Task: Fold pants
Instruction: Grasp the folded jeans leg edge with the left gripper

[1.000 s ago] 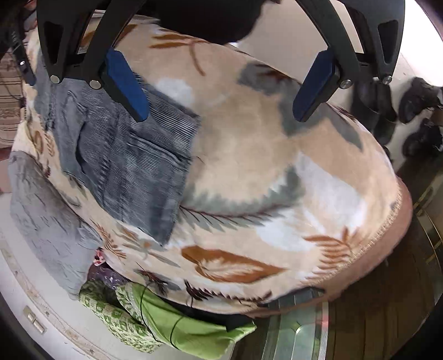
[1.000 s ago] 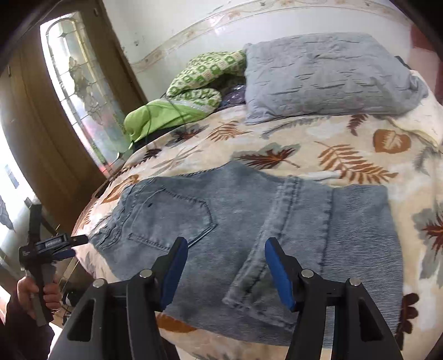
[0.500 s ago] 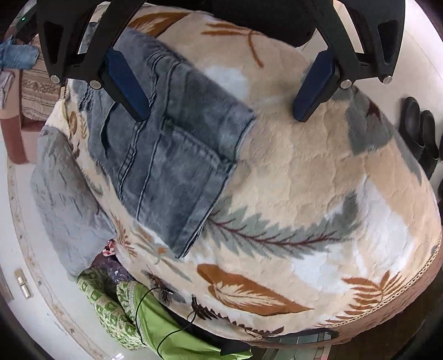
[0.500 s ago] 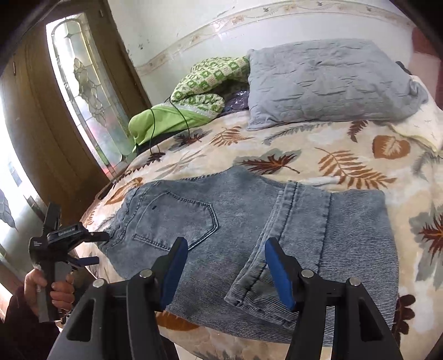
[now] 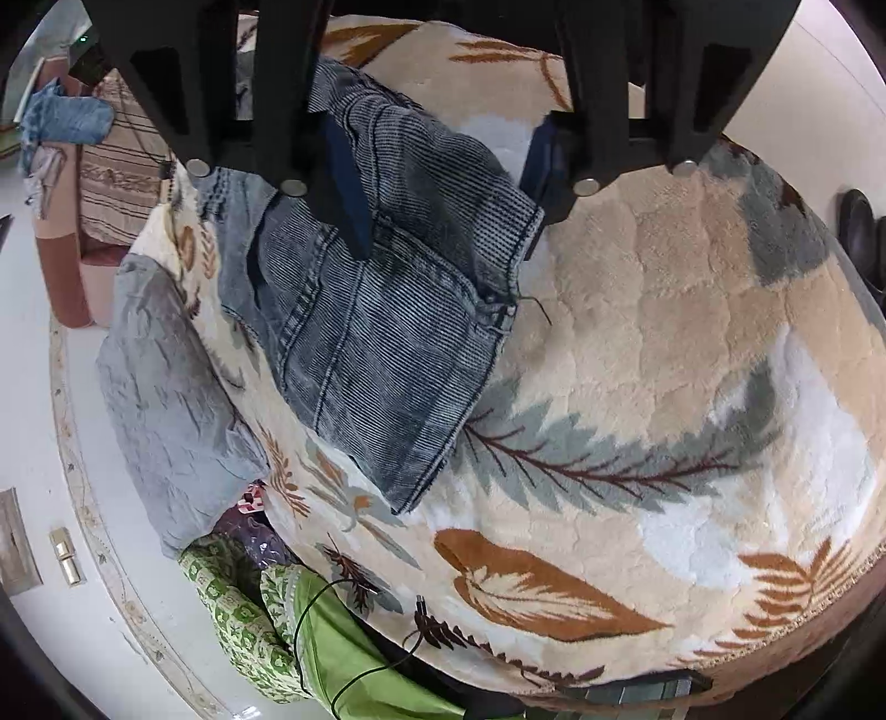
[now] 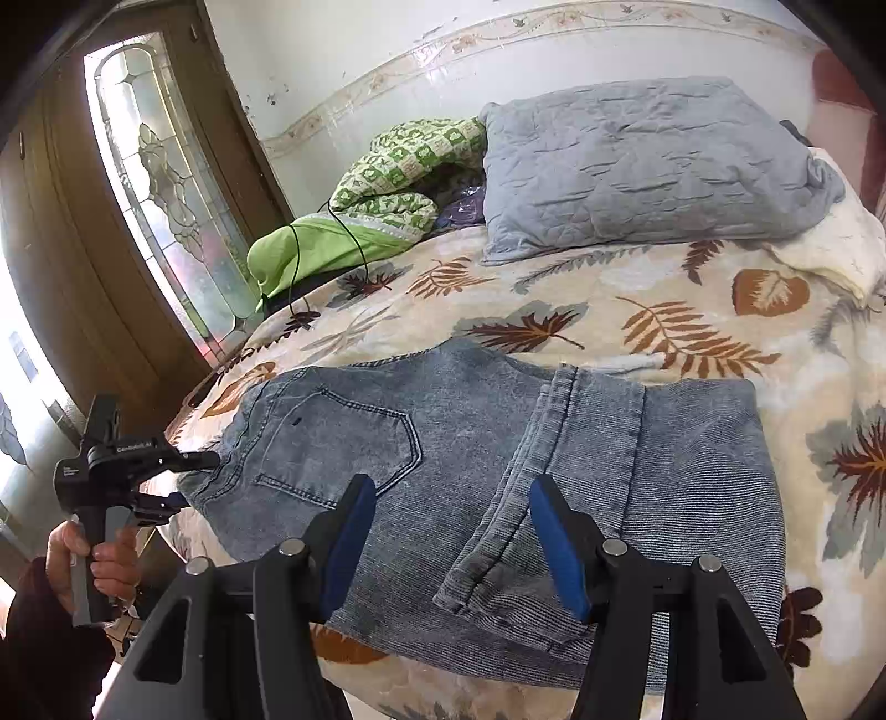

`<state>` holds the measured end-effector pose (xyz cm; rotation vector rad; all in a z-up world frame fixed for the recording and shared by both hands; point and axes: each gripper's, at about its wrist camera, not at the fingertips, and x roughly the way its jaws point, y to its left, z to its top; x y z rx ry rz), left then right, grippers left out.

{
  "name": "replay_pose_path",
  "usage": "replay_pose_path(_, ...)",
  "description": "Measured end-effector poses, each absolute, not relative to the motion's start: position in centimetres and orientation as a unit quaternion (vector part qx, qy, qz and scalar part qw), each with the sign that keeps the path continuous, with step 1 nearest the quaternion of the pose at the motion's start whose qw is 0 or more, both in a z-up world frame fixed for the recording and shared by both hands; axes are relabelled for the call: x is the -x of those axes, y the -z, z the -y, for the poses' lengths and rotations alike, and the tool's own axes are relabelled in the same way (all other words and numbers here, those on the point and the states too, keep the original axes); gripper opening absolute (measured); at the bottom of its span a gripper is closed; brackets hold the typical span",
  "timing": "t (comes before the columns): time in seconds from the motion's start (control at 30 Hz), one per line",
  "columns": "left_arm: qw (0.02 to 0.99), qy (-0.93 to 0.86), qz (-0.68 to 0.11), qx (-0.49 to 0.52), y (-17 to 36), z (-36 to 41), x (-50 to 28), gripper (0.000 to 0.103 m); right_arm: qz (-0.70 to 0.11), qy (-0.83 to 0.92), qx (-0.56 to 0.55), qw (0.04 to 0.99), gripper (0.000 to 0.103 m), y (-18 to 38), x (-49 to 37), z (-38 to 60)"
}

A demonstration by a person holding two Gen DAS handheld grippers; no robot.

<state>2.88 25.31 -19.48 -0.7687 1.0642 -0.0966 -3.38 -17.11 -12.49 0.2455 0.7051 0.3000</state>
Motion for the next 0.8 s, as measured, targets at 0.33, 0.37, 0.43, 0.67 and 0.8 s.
replay_pose_path(0.33,0.804,0.063,-0.475,0.353,19.4,-23.6,-3.7,0.085,-0.344,-0.132,-0.129,0.921,0.062,12.6,3.1,18.0)
replay_pose_path(0.37,0.808,0.061,-0.476,0.342,19.3,-23.3,-3.9,0.085,-0.345,-0.13,-0.129,0.921,0.062,12.6,3.1,18.1)
replay_pose_path(0.43,0.817,0.054,-0.479,0.317,19.0,-22.7,-4.3,0.062,-0.344,-0.124,-0.133,0.921,0.062,12.6,3.1,18.6)
replay_pose_path(0.67,0.856,0.047,-0.454,0.24,16.5,-20.6,-3.6,0.027,-0.345,-0.098,-0.17,0.918,0.062,13.0,3.2,21.4)
replay_pose_path(0.8,0.886,0.06,-0.421,0.187,13.3,-18.5,-2.2,0.026,-0.349,-0.112,-0.17,0.915,0.059,13.3,2.5,21.5)
